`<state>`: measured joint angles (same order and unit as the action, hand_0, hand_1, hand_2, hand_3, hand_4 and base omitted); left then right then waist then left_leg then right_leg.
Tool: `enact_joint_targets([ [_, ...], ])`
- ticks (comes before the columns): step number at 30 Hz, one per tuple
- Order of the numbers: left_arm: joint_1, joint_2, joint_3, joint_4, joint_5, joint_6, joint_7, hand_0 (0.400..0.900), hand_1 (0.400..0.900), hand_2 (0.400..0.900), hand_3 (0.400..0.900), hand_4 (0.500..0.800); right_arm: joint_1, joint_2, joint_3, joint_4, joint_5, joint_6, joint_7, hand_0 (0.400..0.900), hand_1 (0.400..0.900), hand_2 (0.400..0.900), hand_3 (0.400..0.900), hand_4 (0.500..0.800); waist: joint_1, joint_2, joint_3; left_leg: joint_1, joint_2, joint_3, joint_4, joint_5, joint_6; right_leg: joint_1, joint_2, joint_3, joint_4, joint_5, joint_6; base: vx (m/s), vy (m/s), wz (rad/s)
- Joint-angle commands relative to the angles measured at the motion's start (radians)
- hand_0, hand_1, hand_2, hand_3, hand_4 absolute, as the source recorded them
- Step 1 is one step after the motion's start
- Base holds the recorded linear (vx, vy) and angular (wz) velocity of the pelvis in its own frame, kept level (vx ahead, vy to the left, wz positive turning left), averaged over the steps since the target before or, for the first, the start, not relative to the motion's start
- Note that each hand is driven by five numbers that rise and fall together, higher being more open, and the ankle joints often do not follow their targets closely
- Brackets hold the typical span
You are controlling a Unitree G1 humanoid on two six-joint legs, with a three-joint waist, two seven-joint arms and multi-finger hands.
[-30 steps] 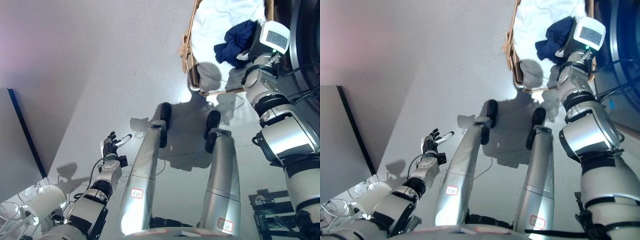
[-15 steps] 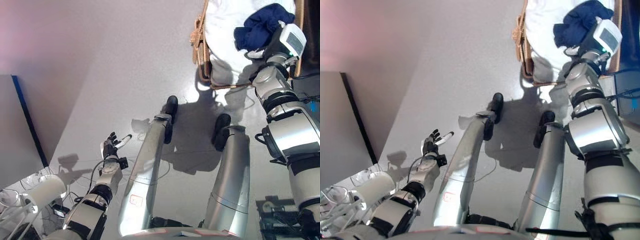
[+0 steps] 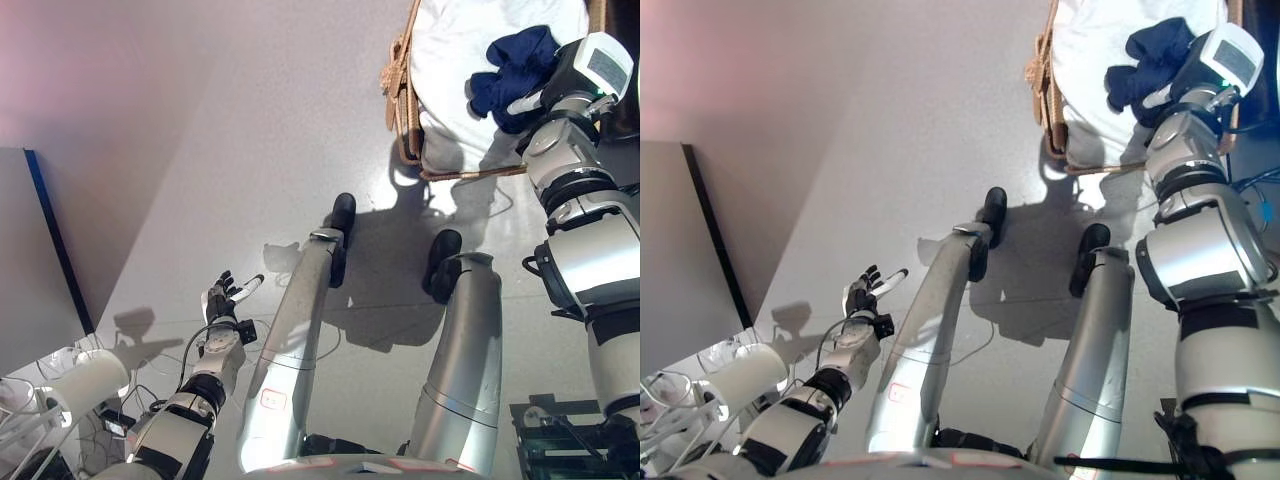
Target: Put the clothes in the basket into the washing machine.
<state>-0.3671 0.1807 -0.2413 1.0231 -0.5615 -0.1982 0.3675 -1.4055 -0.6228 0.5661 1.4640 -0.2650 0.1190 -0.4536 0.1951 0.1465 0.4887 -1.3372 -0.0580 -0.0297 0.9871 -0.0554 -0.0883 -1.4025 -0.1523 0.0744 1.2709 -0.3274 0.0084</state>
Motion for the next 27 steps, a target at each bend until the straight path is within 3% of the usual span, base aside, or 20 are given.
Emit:
enact_joint_targets([
  [1,0.041,0.074,0.025,0.096,0.001,-0.013,0.052,0.9,0.9,0.9,0.9,0.8,0.046,0.031,0.043,-0.041,-0.065,-0.001,-0.059,0.4,0.4,0.4,0.4,0.5,-0.001,-0.002,-0.089,-0.023,-0.006,-0.024,-0.121,0.067,-0.061,0.088,-0.011,0.016,-0.006,-0.042,0.054,-0.01,-0.008,-0.08],
  [5,0.032,0.071,0.035,0.124,0.005,-0.002,0.056,0.9,0.9,0.9,0.9,0.8,0.032,0.046,0.017,-0.097,-0.026,-0.004,-0.096,0.4,0.4,0.4,0.4,0.5,-0.019,-0.009,-0.089,0.022,0.006,-0.016,-0.153,0.069,-0.06,0.118,0.003,0.02,-0.033,-0.033,0.054,0.0,-0.005,-0.15],
  [11,0.044,0.075,0.099,0.177,-0.017,0.023,0.06,0.9,0.9,0.9,0.9,0.8,0.027,0.064,-0.023,-0.362,0.072,-0.028,-0.123,0.4,0.4,0.4,0.4,0.5,-0.079,-0.035,-0.075,0.093,0.035,0.005,-0.208,0.07,-0.062,0.177,0.039,0.035,-0.092,-0.019,0.053,0.0,0.012,-0.3],
  [14,0.052,0.077,0.141,0.192,-0.022,0.047,0.062,0.9,0.9,0.9,0.9,0.8,0.085,0.057,-0.109,-0.568,0.169,-0.054,-0.139,0.4,0.4,0.4,0.4,0.5,-0.118,-0.044,-0.067,0.126,0.048,0.013,-0.233,0.067,-0.061,0.21,0.054,0.04,-0.127,-0.023,0.051,0.01,-0.007,-0.23],
  [17,0.058,0.076,0.156,0.193,-0.024,0.056,0.064,0.9,0.9,0.9,0.9,0.8,0.152,0.061,-0.19,-0.664,0.259,-0.088,-0.146,0.4,0.4,0.4,0.4,0.5,-0.134,-0.048,-0.062,0.142,0.053,0.019,-0.242,0.063,-0.059,0.224,0.058,0.041,-0.14,-0.025,0.049,0.01,0.004,-0.13],
  [19,0.061,0.069,0.177,0.194,-0.026,0.07,0.062,0.9,0.9,0.9,0.9,0.8,0.268,0.081,-0.299,-0.777,0.426,-0.173,-0.138,0.4,0.4,0.4,0.4,0.5,-0.158,-0.049,-0.051,0.161,0.055,0.026,-0.254,0.06,-0.055,0.239,0.066,0.044,-0.153,-0.023,0.049,0.02,0.026,-0.19],
  [21,0.064,0.068,0.179,0.193,-0.029,0.079,0.06,0.9,0.9,0.9,0.9,0.8,0.309,0.085,-0.338,-0.813,0.475,-0.195,-0.137,0.4,0.4,0.4,0.4,0.5,-0.161,-0.052,-0.05,0.17,0.057,0.031,-0.257,0.058,-0.054,0.246,0.069,0.045,-0.156,-0.024,0.05,0.01,0.009,-0.09],
  [24,0.076,0.062,0.189,0.186,-0.016,0.089,0.058,0.9,0.9,0.9,0.9,0.8,0.447,0.128,-0.478,-0.911,0.683,-0.328,-0.139,0.4,0.4,0.4,0.4,0.5,-0.177,-0.049,-0.044,0.186,0.058,0.034,-0.263,0.054,-0.05,0.268,0.075,0.042,-0.17,-0.028,0.051,0.02,0.003,-0.1],
  [25,0.078,0.064,0.186,0.185,-0.016,0.09,0.059,0.9,0.9,0.9,0.9,0.8,0.453,0.129,-0.481,-0.914,0.685,-0.329,-0.138,0.4,0.4,0.4,0.4,0.5,-0.175,-0.05,-0.046,0.188,0.058,0.034,-0.263,0.054,-0.05,0.27,0.075,0.042,-0.17,-0.028,0.05,0.0,0.0,0.0],
  [27,0.085,0.064,0.179,0.173,-0.007,0.088,0.062,0.9,0.9,0.9,0.9,0.8,0.487,0.187,-0.571,-0.919,0.88,-0.444,-0.121,0.4,0.4,0.4,0.4,0.5,-0.176,-0.038,-0.049,0.193,0.056,0.034,-0.263,0.051,-0.047,0.279,0.076,0.039,-0.173,-0.035,0.05,0.0,0.0,0.0],
])
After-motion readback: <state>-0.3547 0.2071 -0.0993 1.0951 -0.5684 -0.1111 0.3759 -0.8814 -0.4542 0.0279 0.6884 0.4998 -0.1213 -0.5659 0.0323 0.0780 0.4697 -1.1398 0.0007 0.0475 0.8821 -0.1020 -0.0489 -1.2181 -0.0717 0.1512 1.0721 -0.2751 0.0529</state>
